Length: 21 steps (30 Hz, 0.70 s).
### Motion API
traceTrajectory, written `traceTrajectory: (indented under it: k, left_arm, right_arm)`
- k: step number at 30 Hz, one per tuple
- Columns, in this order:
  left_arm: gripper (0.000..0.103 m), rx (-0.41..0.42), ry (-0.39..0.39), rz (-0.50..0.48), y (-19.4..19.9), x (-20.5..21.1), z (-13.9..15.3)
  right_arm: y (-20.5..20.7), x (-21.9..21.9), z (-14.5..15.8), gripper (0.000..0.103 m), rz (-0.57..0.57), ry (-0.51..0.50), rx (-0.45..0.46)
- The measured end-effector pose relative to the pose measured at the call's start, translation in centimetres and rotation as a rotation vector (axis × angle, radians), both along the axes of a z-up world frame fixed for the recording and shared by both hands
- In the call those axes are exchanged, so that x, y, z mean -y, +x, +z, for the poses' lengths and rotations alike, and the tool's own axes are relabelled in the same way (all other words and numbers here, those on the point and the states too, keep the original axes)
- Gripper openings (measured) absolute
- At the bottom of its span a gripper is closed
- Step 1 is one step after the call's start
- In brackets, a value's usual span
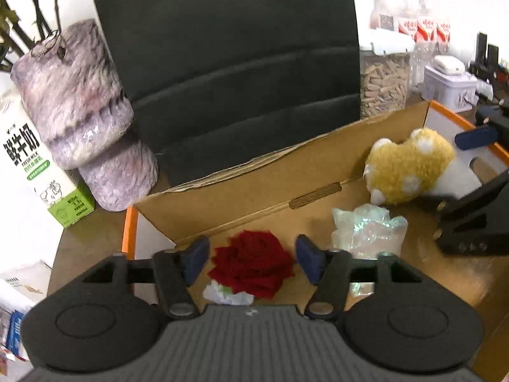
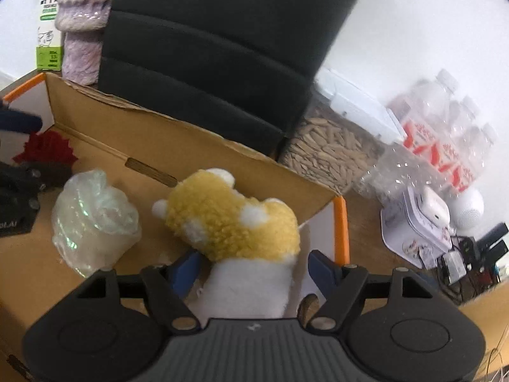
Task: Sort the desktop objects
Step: 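Lower rose and plush toy into the box and open both tools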
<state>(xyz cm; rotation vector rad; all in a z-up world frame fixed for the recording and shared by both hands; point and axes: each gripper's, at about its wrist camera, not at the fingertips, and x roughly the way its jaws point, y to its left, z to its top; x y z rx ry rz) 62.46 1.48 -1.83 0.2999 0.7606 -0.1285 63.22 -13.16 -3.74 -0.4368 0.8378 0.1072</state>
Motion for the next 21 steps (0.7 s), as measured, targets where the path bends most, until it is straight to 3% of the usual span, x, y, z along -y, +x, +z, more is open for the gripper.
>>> traceTrajectory:
  k: [1,4,9,15,17,21]
  left_arm:
    - [0.079,-0.018,-0.018,0.008,0.2,-0.3,0.0]
    - [0.080,-0.032,-0.070,0.016,0.3,-1.0,0.2]
    - [0.095,0.134,-0.030,0.046,-2.6,-0.9,2.4]
    - [0.098,0.180,-0.118,0.108,-6.4,-1.4,7.7]
    - [0.100,0.181,-0.126,0.117,-8.0,-1.4,9.0]
    - [0.102,0.095,-0.150,0.123,-10.9,-1.5,9.8]
  right_arm:
    - [0.3,0.2,0.0,0.086,-0.009,0.022,-0.005]
    - [1.0,0.8,0.2,0.085,-0.021,0.077,-0.021]
    - [-0.1,2.0,2.9,0.085,-0.057,0.166,0.048]
    - [-3.5,3.1,7.0,0.088,-0.060,0.225,0.109]
    - [-5.1,3.4,8.0,0.088,-0.052,0.262,0.102]
    - [-9.3,3.6,10.1,0.088,-0.021,0.336,0.079]
